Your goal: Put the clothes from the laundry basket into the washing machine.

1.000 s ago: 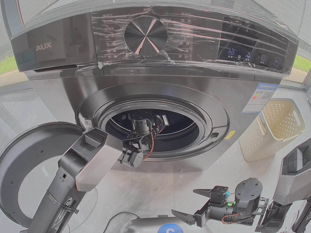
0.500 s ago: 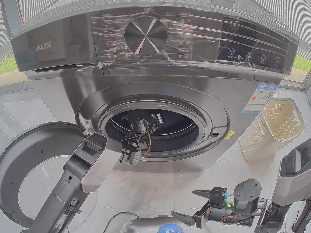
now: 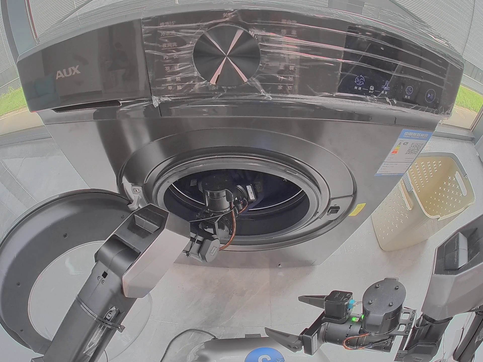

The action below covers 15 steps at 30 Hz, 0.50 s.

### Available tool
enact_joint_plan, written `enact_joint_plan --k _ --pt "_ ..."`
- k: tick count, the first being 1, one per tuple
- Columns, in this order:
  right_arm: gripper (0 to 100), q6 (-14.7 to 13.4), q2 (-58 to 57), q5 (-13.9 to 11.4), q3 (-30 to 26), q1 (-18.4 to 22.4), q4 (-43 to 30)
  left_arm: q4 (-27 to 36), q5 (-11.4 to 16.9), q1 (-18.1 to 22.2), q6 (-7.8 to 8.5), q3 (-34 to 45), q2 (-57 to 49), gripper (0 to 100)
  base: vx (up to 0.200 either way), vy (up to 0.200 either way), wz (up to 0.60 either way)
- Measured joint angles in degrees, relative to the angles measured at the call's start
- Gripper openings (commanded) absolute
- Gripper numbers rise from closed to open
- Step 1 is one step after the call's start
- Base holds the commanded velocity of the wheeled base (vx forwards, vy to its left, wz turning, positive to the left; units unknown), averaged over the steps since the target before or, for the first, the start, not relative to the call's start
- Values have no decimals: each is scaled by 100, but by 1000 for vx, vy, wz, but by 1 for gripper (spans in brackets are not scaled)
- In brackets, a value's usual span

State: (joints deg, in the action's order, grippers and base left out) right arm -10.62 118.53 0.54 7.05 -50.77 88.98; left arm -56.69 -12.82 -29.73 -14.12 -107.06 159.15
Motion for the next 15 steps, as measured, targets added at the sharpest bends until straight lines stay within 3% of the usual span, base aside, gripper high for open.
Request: enact_joint_plan --k 8,15 --pt "100 -2 2 0 -2 6 0 -167 45 -286 18 1119 -780 100 0 0 0" --pt "100 -2 -1 0 -9 17 0 -569 78 -555 241 2439 -1454 100 0 0 0"
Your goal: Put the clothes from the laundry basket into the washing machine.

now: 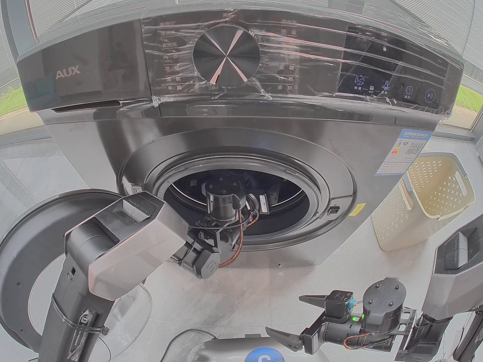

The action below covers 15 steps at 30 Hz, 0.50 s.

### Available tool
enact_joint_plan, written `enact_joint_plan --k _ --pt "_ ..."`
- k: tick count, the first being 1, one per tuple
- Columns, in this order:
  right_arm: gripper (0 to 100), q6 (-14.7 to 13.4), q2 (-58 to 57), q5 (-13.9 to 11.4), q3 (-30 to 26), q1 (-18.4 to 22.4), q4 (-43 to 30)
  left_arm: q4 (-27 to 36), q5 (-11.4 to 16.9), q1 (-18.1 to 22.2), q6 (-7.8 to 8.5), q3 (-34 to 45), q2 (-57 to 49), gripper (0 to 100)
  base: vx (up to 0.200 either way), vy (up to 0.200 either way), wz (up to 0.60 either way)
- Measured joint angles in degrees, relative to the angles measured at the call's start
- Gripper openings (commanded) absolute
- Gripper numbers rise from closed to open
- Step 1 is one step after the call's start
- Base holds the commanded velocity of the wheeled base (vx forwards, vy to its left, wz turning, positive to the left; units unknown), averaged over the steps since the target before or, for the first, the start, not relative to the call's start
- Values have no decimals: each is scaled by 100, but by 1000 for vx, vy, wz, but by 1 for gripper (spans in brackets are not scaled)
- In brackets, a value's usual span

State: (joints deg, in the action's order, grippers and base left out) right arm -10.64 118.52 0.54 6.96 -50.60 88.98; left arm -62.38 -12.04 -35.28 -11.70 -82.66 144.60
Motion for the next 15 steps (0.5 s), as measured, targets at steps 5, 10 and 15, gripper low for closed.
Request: enact_joint_plan --k 5,10,15 --pt "100 0 -2 0 -10 6 0 -640 9 -165 172 1015 -273 100 0 0 0" --pt "100 0 -9 0 -21 30 0 -1499 30 -341 345 2113 -430 100 0 0 0" --pt "100 0 -46 0 -35 61 0 -2064 127 -485 440 3241 -638 100 0 0 0"
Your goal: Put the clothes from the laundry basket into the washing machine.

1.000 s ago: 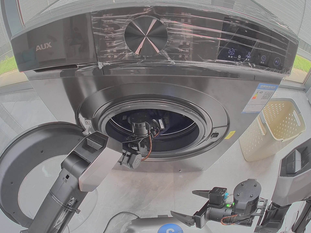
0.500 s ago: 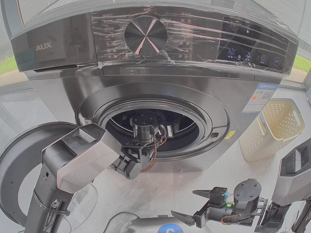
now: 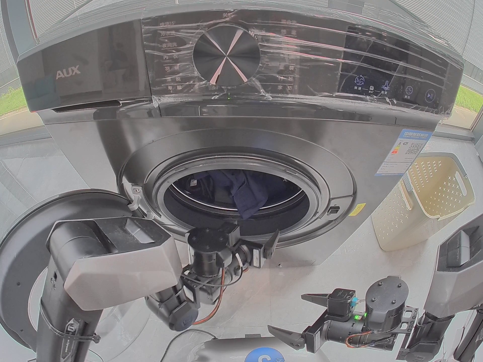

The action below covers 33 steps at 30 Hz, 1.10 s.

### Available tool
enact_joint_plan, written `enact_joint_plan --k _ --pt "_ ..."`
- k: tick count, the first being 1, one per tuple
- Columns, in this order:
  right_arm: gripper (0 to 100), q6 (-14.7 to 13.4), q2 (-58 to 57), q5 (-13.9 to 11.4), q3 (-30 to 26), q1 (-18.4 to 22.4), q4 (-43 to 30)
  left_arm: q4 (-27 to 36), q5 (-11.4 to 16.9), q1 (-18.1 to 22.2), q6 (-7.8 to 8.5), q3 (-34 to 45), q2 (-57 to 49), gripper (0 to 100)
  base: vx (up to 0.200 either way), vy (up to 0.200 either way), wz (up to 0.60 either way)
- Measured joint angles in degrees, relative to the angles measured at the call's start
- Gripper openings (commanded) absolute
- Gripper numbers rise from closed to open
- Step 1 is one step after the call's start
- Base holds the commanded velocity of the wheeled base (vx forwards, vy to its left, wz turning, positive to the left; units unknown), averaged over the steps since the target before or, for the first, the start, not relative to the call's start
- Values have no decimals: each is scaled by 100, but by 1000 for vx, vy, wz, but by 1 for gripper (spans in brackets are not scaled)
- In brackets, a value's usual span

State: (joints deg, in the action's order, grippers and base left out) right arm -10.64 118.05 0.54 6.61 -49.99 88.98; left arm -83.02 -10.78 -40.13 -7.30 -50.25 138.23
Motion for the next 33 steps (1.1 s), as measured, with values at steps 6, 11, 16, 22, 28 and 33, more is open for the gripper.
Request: enact_joint_plan --k 6,11,16,22,28,33 --pt "100 9 -177 30 2 112 0 -355 196 -228 27 1523 -546 100 0 0 0" --pt "100 -2 -625 235 15 282 -2 -489 297 -396 44 2729 -1353 100 0 0 0" --pt "100 24 -1409 364 -91 642 0 -555 332 -560 60 3611 -2403 100 -40 0 0" --pt "100 27 -2247 435 -430 1023 -5 -578 310 -673 123 4342 -3552 100 -200 0 0" --pt "100 93 -2990 441 -549 1537 -288 -317 297 -589 233 4786 -4713 100 -200 0 0" --pt "100 151 -3729 452 -560 1816 -1640 439 310 -399 375 4899 -5733 100 -80 0 0"
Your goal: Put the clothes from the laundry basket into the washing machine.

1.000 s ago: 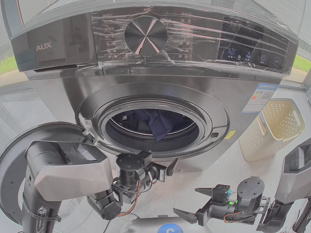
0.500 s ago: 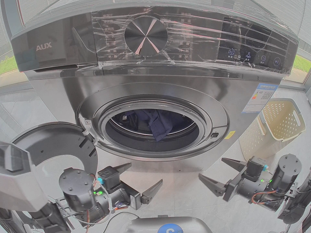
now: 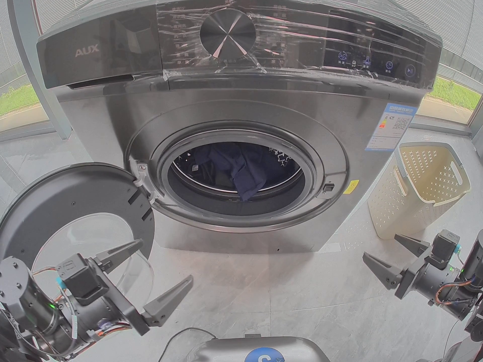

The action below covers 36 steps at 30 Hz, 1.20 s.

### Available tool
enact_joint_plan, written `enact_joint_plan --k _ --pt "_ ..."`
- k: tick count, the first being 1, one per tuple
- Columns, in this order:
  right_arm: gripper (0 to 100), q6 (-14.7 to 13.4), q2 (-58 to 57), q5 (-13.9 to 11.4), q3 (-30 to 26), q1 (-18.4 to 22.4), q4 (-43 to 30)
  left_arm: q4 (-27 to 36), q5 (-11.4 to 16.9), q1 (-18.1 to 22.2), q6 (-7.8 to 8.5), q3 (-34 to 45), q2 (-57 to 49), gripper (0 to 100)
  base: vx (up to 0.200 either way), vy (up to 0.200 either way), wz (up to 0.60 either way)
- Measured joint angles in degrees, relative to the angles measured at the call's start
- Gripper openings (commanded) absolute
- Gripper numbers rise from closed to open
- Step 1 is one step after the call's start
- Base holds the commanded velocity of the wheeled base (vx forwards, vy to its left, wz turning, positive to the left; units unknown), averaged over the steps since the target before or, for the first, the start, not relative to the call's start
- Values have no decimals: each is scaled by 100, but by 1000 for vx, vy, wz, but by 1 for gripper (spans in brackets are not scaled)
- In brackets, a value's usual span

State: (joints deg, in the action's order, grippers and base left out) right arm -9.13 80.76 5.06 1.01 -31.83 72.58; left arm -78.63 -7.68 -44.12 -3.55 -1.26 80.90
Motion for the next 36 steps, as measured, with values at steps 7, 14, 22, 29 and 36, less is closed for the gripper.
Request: enact_joint_plan --k 7,14,22,29,36 --pt "100 145 -1571 -13 -2 267 -2127 1302 68 363 82 27 -1274 100 -86 0 0" --pt "100 311 -3391 -46 -2 894 -3668 3078 478 1044 93 27 -2859 100 -57 0 0" --pt "100 462 -5132 -156 -2 1874 -4702 4997 1047 2191 88 27 -5012 100 -125 0 0" --pt "100 621 -6481 -343 0 2536 -5943 6451 1228 2945 13 27 -6596 100 -114 0 0" --pt "100 807 -7531 -479 0 3004 -7010 7014 891 3502 -22 22 -7288 100 -29 0 0"
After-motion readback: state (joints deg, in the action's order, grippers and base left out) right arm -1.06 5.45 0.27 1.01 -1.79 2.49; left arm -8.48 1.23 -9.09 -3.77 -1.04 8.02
